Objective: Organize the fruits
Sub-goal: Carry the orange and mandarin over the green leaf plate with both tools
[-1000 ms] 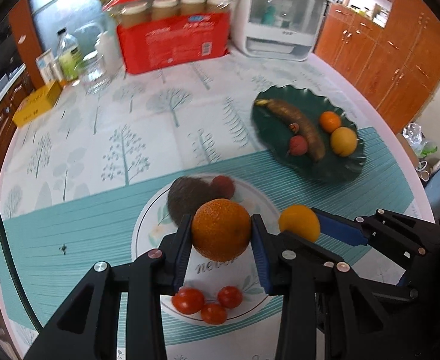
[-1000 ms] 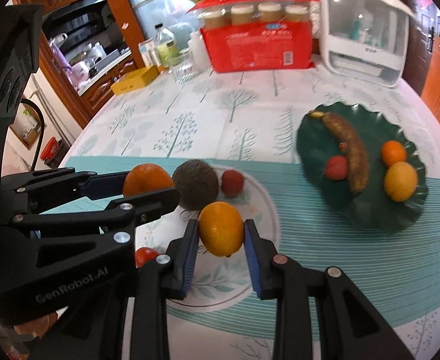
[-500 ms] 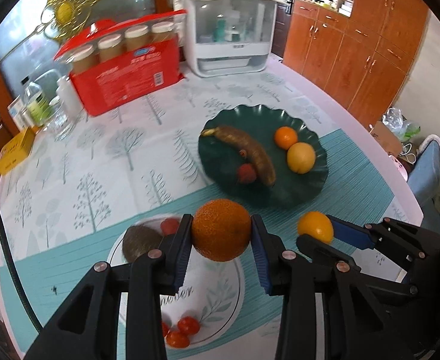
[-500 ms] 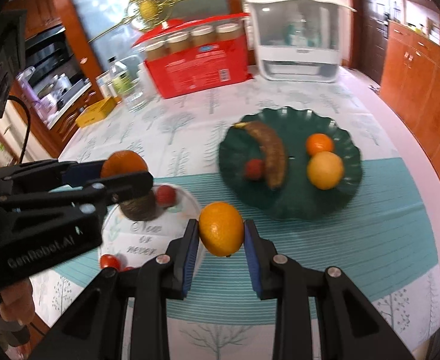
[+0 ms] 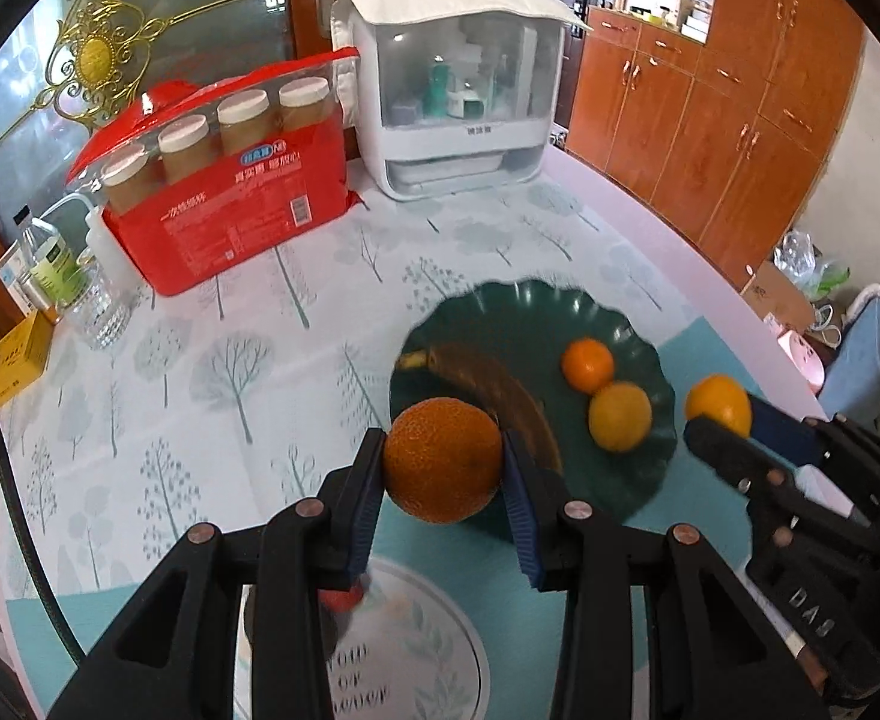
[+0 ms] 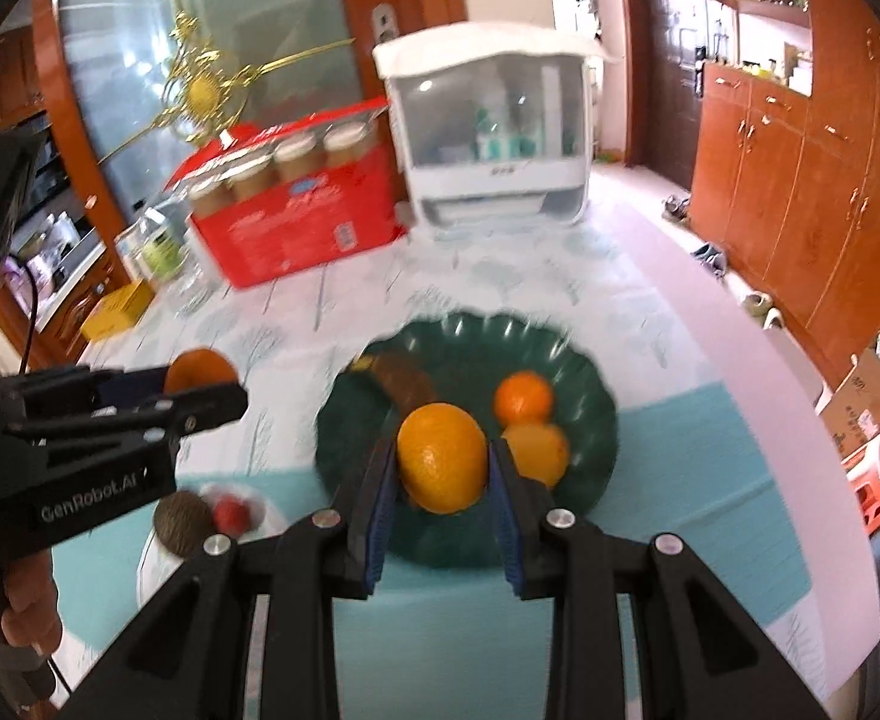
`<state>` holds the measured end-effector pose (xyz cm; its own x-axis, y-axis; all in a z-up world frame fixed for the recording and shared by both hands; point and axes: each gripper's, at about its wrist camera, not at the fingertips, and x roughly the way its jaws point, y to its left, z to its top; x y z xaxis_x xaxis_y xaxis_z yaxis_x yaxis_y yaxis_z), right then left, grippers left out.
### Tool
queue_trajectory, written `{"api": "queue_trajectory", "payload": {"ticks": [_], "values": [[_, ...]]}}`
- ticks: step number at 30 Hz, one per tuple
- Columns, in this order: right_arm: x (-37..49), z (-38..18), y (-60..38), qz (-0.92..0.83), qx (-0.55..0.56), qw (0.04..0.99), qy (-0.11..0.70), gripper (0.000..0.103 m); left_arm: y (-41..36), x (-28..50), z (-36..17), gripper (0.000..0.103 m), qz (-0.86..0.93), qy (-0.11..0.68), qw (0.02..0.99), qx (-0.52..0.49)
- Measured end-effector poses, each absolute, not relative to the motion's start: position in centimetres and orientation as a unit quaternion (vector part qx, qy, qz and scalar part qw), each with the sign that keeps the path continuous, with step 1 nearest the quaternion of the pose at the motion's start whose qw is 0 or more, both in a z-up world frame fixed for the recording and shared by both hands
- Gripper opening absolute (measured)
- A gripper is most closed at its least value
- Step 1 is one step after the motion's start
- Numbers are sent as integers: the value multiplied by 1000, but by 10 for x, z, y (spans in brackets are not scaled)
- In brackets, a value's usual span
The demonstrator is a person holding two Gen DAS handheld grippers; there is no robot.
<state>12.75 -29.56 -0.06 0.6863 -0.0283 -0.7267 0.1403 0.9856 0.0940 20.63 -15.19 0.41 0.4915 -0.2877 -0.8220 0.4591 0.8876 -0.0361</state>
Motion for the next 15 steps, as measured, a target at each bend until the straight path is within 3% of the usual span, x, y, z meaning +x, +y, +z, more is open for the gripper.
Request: {"api": "queue_trajectory", "payload": {"ticks": [15], "values": [[215, -63, -311, -48, 57, 888, 454, 30, -186, 271, -84, 36, -206, 524, 821, 93]]}}
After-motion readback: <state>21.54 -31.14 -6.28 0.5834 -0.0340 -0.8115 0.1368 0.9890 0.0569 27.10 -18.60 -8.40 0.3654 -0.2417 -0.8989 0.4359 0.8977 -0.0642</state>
